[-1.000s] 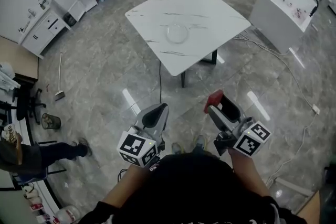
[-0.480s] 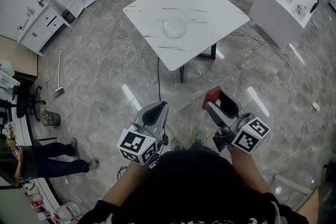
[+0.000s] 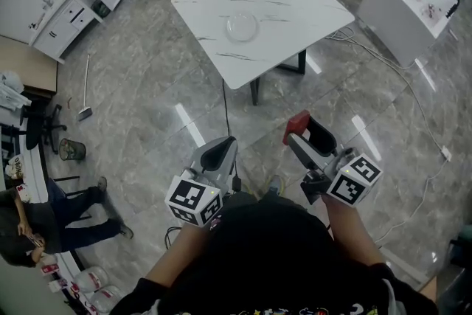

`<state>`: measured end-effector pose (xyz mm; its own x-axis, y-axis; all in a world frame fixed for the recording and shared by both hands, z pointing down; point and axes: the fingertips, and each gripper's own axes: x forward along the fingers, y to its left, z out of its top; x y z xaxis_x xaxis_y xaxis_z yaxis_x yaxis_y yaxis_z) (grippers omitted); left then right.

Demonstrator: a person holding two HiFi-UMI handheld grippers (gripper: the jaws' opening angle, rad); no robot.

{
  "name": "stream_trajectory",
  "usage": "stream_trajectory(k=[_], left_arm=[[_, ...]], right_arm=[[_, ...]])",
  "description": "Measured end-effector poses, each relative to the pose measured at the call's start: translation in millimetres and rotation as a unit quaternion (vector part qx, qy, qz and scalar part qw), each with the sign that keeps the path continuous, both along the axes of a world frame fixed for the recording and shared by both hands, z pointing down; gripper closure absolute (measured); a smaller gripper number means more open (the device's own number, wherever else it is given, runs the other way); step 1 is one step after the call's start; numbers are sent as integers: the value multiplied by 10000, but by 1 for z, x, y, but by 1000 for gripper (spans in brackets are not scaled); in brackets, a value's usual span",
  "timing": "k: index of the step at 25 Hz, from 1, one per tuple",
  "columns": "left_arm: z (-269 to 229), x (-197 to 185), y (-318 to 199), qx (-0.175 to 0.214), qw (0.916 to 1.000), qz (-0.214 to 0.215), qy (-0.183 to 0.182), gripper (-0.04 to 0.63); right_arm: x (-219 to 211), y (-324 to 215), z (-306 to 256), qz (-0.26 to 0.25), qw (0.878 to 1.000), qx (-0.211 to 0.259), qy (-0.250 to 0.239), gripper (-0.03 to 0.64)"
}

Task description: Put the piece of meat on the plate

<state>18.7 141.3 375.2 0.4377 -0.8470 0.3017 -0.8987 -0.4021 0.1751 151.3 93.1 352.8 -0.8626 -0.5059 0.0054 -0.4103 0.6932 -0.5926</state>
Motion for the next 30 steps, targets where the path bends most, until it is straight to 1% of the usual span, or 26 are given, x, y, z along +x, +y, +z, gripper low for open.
stream_trajectory(k=[4,11,19,30], left_arm=[[2,5,5,-63,10000,-64,-39,595],[-1,3,4,-13,9998,-150,-113,595],[9,2,-2,-58,9999,-89,-31,595],[19,-24,-31,-122,9998,11,131,595]], right_arm=[[3,-2,0,-91,10000,-5,-17,321],[4,-2,0,-106,9999,-6,-75,321],[2,-5,9,-35,10000,-64,37,321],[-30,-29,18,15,9996,-172,203,321]])
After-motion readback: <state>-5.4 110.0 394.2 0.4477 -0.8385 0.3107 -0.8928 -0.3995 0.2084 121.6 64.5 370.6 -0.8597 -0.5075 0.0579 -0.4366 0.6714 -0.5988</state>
